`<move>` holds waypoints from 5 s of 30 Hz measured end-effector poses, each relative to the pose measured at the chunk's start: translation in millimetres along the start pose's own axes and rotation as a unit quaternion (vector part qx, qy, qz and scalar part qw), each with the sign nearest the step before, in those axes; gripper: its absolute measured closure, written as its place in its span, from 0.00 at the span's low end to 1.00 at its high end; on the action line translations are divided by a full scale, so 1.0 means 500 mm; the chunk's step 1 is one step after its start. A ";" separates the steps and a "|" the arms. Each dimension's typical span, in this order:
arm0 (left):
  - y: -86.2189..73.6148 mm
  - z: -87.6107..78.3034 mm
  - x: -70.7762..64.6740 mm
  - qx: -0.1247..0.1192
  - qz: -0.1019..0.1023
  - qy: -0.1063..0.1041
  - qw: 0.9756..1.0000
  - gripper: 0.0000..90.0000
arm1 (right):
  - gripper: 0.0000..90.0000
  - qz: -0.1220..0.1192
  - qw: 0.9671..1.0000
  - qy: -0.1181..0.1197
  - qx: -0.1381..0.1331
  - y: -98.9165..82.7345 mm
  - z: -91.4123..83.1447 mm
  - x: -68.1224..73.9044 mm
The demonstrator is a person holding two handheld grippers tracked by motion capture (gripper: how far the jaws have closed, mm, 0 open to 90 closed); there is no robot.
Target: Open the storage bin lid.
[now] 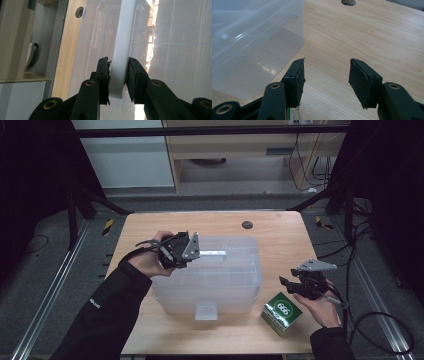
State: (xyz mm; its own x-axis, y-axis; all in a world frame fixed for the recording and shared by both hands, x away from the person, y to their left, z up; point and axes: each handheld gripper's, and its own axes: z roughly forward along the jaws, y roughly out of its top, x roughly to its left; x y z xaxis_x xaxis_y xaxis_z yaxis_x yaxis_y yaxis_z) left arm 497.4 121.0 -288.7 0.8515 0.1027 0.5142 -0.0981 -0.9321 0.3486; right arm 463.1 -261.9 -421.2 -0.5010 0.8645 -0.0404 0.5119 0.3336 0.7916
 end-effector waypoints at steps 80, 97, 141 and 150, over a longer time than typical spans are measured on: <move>0.011 0.005 0.091 -0.009 -0.043 0.098 0.994 0.77 | 1.00 0.009 0.993 0.108 -0.048 0.024 -0.016 0.081; 0.008 0.006 0.093 -0.013 -0.055 0.088 0.995 0.76 | 1.00 0.017 0.985 0.145 -0.090 0.052 -0.021 0.106; -0.208 -0.127 0.033 -0.156 -0.285 0.133 0.936 0.63 | 0.99 0.006 0.989 0.132 -0.070 0.057 -0.018 0.114; -0.276 -0.139 0.006 -0.188 -0.365 0.173 0.895 0.74 | 0.99 0.003 0.989 0.130 -0.069 0.058 -0.018 0.114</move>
State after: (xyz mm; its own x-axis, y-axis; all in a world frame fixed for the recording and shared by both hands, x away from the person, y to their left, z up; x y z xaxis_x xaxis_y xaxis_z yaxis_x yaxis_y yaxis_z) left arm 477.6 273.9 -281.0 0.5557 0.7990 0.2296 0.1980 -0.3955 0.8969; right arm 443.4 -206.4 -395.1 -0.6705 0.7339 0.1086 0.4241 0.2591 0.8678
